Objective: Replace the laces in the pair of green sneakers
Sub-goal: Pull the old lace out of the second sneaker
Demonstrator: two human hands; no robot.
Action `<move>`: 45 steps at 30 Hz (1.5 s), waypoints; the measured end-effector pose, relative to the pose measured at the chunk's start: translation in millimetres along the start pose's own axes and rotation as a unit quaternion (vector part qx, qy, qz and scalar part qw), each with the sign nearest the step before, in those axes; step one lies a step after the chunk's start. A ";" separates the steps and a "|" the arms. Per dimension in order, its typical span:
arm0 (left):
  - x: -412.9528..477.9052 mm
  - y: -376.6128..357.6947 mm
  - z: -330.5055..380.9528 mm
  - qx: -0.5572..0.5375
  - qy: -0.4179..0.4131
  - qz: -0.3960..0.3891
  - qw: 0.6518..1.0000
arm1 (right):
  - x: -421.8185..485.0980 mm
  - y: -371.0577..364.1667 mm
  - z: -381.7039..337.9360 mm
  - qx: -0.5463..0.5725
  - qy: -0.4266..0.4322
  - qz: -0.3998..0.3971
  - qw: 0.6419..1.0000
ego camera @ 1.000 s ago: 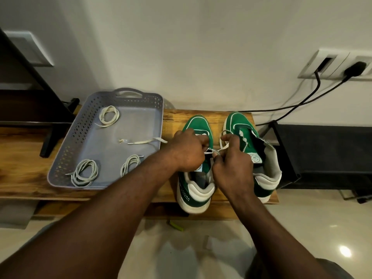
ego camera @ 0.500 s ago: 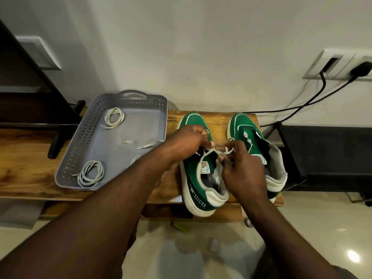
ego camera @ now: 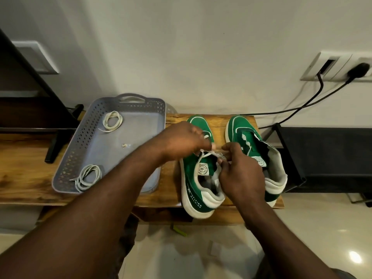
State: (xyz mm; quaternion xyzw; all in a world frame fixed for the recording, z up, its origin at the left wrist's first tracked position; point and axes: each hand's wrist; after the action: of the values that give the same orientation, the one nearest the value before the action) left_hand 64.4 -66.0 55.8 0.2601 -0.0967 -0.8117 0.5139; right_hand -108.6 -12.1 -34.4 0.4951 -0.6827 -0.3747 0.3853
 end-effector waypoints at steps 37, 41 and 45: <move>-4.0 -18.8 -7.8 0.332 0.007 0.222 0.917 | 5.1 -8.1 -1.7 0.018 0.100 -0.022 0.995; -2.7 -36.5 -13.3 0.367 0.059 0.152 0.916 | 8.2 -11.4 -3.4 0.009 0.105 -0.042 0.994; 1.2 -35.8 -16.6 0.306 0.080 0.164 0.935 | 9.5 -9.6 -4.4 0.005 0.111 -0.080 0.991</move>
State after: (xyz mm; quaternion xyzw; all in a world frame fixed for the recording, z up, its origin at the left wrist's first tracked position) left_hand 44.6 -49.0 26.2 0.4488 -0.3403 -0.6240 0.5417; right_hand -103.1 -24.0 -39.6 0.5883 -0.5958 -0.3437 0.4253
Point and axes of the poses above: each hand's wrist, its own x-axis towards the middle knuckle, its own y-axis out of the back of the hand, z = x × y, and after that the axes turned 7 degrees about -x, right-handed
